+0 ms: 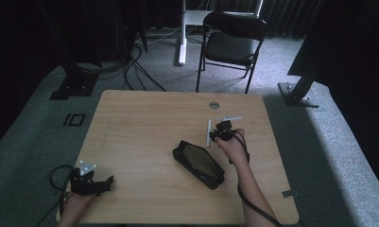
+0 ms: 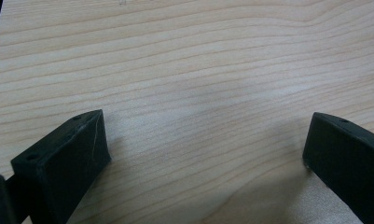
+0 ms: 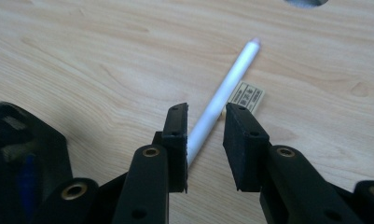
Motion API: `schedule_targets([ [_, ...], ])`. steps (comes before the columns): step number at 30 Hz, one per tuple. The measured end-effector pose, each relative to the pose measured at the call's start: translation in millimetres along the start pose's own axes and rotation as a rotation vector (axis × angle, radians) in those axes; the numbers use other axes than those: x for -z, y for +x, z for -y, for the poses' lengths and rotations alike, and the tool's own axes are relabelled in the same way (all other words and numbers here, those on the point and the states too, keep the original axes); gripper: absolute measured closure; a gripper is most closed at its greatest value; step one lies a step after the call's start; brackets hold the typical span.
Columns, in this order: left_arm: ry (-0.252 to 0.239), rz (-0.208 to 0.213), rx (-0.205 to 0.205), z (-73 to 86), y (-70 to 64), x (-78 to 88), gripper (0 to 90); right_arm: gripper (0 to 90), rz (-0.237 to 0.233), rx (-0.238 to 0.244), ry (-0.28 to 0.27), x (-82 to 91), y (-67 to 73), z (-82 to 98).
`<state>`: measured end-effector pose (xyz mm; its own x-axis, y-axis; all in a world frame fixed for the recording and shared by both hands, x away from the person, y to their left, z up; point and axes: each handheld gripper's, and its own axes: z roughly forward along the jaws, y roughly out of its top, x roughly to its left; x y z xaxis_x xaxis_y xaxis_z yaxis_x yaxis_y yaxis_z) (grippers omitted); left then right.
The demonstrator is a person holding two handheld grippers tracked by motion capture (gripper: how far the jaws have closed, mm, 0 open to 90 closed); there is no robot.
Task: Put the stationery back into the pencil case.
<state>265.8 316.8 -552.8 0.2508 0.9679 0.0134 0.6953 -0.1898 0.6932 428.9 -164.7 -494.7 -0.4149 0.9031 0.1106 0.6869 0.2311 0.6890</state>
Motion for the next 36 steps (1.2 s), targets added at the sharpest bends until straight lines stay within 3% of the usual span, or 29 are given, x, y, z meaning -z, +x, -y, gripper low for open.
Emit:
schedule_targets([
  [14, -0.001, 0.0, 0.0, 0.0, 0.0, -0.1, 0.4, 70.2, 0.019, -0.033, 0.053, -24.5, -0.4, 0.4],
  [36, -0.001, 0.0, 0.0, 0.0, 0.0, -0.1, 0.4, 70.2, 0.043, -0.036, 0.12, -49.8, 2.1, -5.1],
])
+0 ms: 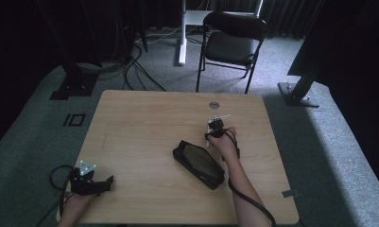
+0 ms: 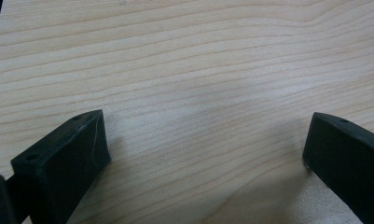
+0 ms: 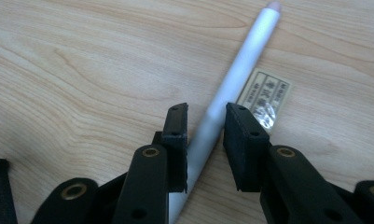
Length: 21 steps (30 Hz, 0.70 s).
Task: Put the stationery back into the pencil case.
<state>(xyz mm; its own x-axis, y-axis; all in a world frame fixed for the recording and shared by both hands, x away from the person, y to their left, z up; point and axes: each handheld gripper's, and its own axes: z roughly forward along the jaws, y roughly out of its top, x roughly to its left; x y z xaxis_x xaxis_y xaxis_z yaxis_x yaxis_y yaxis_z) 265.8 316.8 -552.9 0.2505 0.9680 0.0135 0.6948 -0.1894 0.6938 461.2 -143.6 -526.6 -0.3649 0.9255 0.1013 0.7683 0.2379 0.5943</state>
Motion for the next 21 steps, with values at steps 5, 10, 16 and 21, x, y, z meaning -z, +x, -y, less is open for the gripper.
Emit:
schedule_targets([
  [5, 0.001, 0.0, 0.0, 0.0, 0.0, 0.0, 0.4, 72.4, 0.0, 0.016, 0.012, -3.5, 2.3, -0.9],
  [10, 0.001, 0.0, 0.0, 0.0, 0.0, 0.0, 0.3, 73.7, 0.014, 0.048, 0.019, -5.7, 4.9, -3.9],
  [16, 0.001, 0.0, 0.0, 0.0, 0.0, 0.1, 0.3, 78.3, 0.035, 0.082, 0.048, -6.6, 6.1, -8.4],
  [21, 0.001, 0.0, 0.0, 0.0, 0.0, 0.0, 0.3, 78.4, 0.026, 0.058, 0.045, -4.7, 2.5, -7.8],
])
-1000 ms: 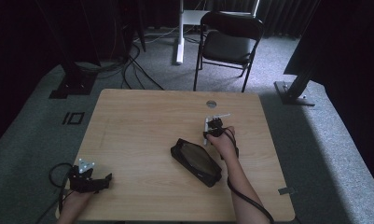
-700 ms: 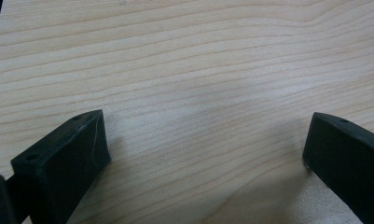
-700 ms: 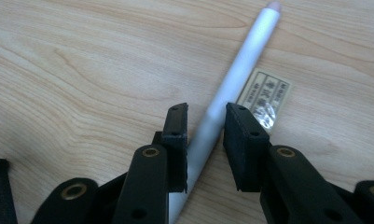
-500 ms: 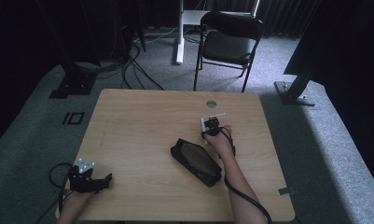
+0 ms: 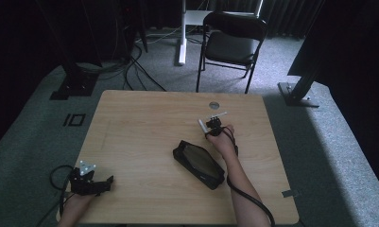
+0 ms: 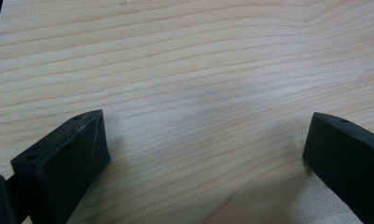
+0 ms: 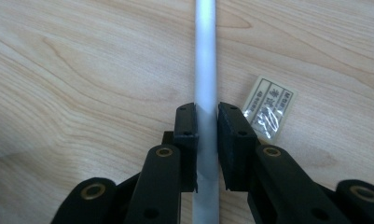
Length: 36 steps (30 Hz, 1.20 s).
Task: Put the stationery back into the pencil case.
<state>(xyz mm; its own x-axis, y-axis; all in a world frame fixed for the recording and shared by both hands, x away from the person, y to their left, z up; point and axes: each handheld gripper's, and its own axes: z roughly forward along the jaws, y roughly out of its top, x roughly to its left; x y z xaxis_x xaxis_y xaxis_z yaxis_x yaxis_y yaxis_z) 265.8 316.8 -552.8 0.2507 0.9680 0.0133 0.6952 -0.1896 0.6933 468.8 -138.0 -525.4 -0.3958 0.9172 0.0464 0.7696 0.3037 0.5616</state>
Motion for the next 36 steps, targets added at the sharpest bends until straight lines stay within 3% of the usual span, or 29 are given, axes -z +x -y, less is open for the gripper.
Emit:
schedule_targets([
  [11, 0.0, 0.0, 0.0, 0.0, 0.0, 0.0, 0.4, 78.4, -0.047, 0.009, -0.071, 33.2, -2.0, -9.1],
  [22, 0.0, 0.0, 0.0, 0.0, 0.0, 0.0, 0.4, 78.4, -0.057, 0.051, -0.126, 66.9, 0.5, -14.0],
  [36, 0.0, 0.0, 0.0, 0.0, 0.0, 0.0, 0.3, 78.4, -0.075, 0.111, -0.168, 95.9, 7.1, -6.7],
])
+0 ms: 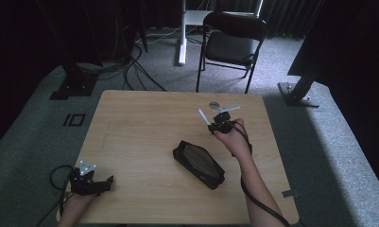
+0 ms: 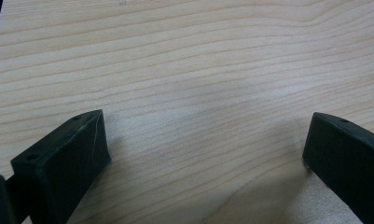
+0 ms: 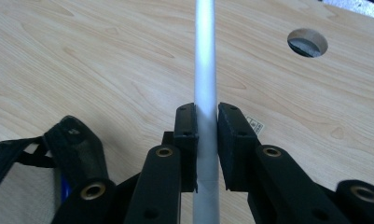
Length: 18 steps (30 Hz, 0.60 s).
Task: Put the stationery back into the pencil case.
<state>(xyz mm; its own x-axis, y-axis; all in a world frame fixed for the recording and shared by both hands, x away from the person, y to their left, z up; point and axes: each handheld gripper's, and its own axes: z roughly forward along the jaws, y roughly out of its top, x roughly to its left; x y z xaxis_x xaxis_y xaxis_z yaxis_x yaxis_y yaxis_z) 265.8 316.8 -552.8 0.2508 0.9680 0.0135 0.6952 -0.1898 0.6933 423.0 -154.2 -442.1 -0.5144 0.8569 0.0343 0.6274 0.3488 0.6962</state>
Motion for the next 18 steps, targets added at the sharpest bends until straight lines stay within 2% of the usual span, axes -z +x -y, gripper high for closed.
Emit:
schedule_targets([
  [3, -0.001, 0.0, 0.0, 0.0, 0.0, -0.1, 0.3, 78.4, -0.005, -0.009, -0.022, 6.0, 0.1, 1.8],
  [10, 0.0, 0.0, 0.0, 0.0, 0.0, 0.0, 0.3, 78.4, -0.02, 0.02, -0.026, 13.1, 6.3, 8.0],
  [18, 0.0, 0.0, 0.0, 0.0, 0.0, 0.0, 0.3, 78.4, -0.051, 0.057, -0.074, 33.5, 18.1, 12.9],
])
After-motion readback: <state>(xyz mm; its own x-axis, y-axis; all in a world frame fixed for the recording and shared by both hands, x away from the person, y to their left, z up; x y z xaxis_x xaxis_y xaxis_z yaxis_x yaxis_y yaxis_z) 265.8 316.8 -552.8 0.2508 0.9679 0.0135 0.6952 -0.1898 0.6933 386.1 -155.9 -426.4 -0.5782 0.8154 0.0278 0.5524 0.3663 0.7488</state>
